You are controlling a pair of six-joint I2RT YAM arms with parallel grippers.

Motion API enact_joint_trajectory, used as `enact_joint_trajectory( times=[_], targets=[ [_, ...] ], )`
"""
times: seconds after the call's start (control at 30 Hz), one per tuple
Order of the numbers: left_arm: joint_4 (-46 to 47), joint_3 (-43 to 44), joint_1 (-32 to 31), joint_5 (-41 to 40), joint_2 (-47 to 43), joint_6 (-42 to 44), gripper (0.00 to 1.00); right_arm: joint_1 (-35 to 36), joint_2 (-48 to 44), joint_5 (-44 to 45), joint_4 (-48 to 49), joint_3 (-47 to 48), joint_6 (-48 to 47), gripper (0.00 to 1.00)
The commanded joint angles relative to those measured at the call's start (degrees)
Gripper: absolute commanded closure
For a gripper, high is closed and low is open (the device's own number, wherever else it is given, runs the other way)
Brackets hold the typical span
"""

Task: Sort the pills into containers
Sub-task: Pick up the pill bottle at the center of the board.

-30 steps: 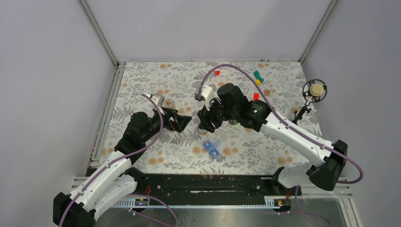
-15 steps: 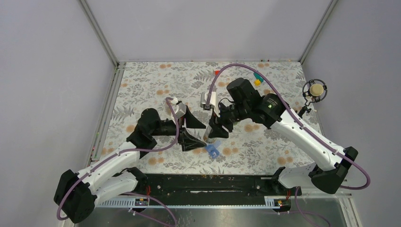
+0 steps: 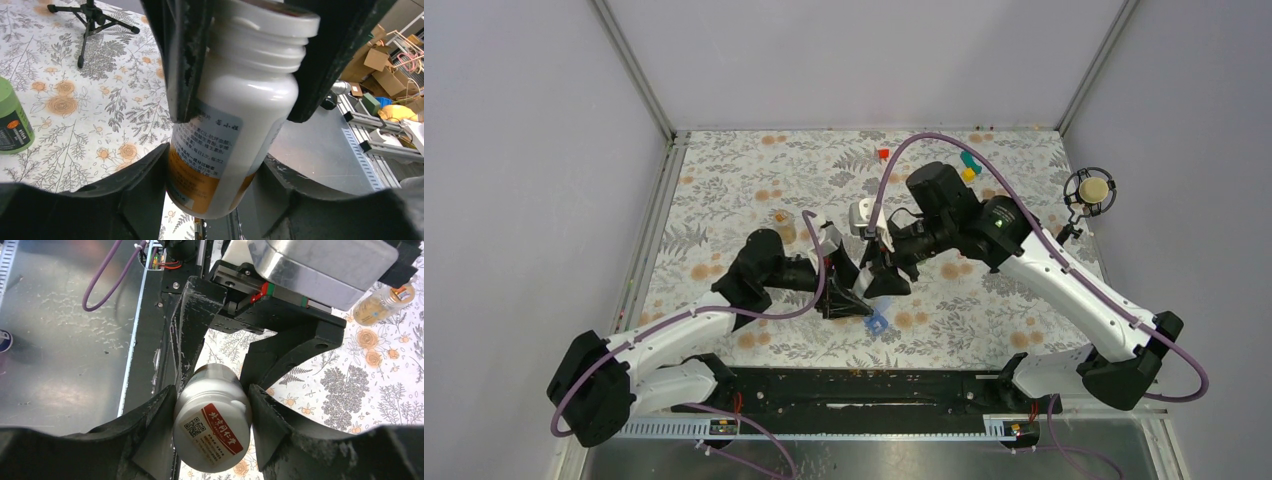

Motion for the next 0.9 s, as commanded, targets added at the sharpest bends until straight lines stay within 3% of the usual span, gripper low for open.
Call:
enact_joint_trajectory(
  times=[0.0,0.1,0.13,0.23,0.33,0.63,0.87],
  targets=[
    [5.8,2.6,-0.5,1.9,0.1,-0.2,0.57,-0.3,-1.7,-4.5,1.2,1.8,-1.1,0.45],
    [6.1,2.6,-0.5,1.8,-0.4,0.0,0.94,-0.3,-1.9,-3.9,2.9,1.0,0.4,0.40],
    [6.3,2.5,-0.6,1.5,-0.7,0.0,1.00,-0.3,-2.2,-3.1,4.0,0.6,1.5,0.37],
    [7.1,1.9,-0.5,-0.2,-1.8,0.3,1.00,-0.3,-3.0,0.2,8.7,-2.1,6.7,0.23],
    [7.4,1.1,-0.6,-4.6,-2.9,0.9,1.00,-0.3,-5.4,7.4,17.0,-6.8,13.9,0.02],
    [3.4,-0.2,-0.7,-19.8,-5.8,6.4,1.00,-0.3,-16.8,34.1,38.5,-19.8,39.1,0.01],
    [3.7,-2.0,-0.7,-30.8,-8.8,8.3,1.00,-0.3,-22.6,35.1,45.3,-23.1,50.0,0.01]
  ],
)
